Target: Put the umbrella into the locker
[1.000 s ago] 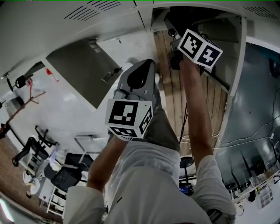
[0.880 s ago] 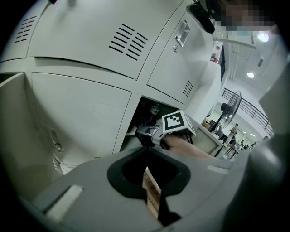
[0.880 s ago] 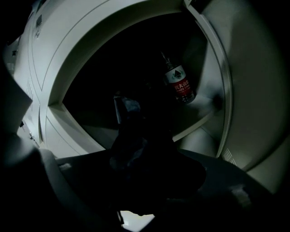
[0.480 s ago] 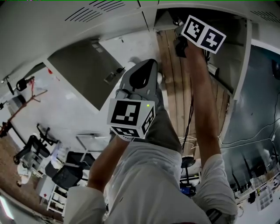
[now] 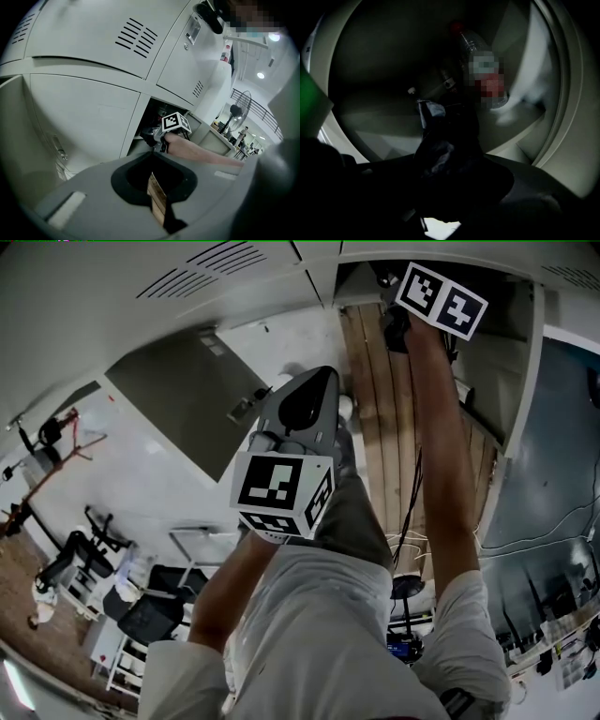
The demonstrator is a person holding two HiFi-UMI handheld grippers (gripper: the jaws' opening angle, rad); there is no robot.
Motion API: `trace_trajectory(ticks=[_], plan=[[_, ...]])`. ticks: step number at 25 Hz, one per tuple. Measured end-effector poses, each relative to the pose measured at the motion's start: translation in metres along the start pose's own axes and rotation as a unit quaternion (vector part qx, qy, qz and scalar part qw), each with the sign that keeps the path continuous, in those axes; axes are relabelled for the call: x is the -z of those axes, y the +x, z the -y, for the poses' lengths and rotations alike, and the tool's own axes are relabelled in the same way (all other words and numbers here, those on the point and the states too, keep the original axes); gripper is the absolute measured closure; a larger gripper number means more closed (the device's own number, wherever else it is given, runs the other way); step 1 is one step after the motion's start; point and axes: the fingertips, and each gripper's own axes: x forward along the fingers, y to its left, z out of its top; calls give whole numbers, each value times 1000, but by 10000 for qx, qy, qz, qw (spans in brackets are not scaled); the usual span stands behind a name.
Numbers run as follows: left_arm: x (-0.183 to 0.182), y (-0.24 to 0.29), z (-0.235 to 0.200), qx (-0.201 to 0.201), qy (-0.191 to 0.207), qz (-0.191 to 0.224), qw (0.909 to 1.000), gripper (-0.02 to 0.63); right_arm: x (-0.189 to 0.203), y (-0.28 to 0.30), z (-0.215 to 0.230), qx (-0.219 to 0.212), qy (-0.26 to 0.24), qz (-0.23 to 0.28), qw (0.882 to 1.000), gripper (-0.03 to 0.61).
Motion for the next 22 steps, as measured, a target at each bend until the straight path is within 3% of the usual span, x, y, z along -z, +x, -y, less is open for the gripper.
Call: trace_trajectory(ticks=[7,13,22], plan=[[-2,-1,4,45,18,0,10000,595,1,0,-4,-51,-18,197,9998,273],[-1,-7,-1,0,-10,25,10000,595,11,-6,3,16,399,355,9986,219],[4,-9,-1,-10,-48,14,10000,595,32,-36,3,178,347,692,9968,230]])
